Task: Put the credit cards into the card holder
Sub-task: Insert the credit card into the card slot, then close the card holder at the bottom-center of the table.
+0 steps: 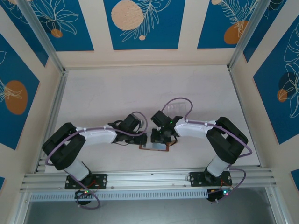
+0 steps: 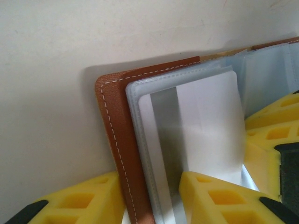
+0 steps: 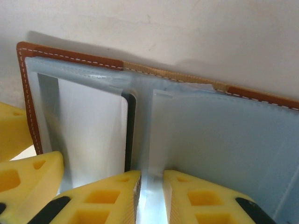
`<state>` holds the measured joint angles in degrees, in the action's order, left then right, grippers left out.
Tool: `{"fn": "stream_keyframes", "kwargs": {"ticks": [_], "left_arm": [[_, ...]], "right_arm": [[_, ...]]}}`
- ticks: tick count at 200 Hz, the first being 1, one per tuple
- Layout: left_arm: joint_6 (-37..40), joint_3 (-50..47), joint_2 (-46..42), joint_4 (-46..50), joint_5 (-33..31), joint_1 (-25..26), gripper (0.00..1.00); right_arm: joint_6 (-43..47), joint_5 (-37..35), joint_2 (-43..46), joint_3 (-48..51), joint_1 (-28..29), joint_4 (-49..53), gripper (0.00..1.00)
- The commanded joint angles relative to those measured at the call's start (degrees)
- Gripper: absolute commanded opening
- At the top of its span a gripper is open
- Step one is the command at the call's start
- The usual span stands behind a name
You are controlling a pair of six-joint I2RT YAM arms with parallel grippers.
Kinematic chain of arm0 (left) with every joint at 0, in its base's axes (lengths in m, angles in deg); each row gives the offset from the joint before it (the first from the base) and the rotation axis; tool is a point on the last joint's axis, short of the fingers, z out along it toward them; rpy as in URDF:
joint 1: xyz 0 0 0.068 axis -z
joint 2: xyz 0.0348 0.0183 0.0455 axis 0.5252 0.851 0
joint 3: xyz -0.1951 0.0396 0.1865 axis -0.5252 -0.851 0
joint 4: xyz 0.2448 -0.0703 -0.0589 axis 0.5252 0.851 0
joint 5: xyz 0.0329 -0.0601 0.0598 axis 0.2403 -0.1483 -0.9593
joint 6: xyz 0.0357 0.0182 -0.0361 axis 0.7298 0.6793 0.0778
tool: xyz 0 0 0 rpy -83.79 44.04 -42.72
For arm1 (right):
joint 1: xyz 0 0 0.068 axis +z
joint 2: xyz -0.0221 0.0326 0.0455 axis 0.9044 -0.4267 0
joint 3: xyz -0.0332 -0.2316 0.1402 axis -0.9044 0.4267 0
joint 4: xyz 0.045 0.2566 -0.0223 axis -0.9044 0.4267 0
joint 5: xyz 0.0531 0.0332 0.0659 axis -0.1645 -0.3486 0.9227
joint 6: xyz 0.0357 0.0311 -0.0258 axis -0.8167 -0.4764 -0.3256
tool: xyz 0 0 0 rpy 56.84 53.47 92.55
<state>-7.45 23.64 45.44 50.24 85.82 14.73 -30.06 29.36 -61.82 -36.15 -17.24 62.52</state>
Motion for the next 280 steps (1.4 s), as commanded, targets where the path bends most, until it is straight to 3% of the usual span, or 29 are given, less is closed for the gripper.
{"fn": "stream_keyframes", "kwargs": {"ticks": [1, 88, 145, 197, 280], "left_arm": [[-1.1, -2.5, -0.2, 4.3, 0.4, 0.9, 0.4], [-0.8, -3.2, -0.1, 3.7, 1.4, 0.7, 0.44], [-0.5, -4.6, 1.0, 2.9, -0.3, 0.6, 0.44], [-0.4, -5.3, 1.4, 1.6, 0.1, 0.7, 0.43], [0.0, -5.6, 1.1, 2.0, -0.5, 0.8, 0.42]], "right_arm": [[-0.8, 6.1, -1.5, 0.4, 2.3, -8.3, 0.26], [1.2, 5.7, -2.3, -0.7, 2.1, -7.1, 0.38], [9.2, -3.7, 5.0, -14.4, 2.4, 17.2, 0.45], [3.2, -17.1, 7.4, -11.5, -1.2, 33.7, 0.48], [-0.6, -18.7, 2.1, -5.4, -2.6, 31.2, 0.51]]}}
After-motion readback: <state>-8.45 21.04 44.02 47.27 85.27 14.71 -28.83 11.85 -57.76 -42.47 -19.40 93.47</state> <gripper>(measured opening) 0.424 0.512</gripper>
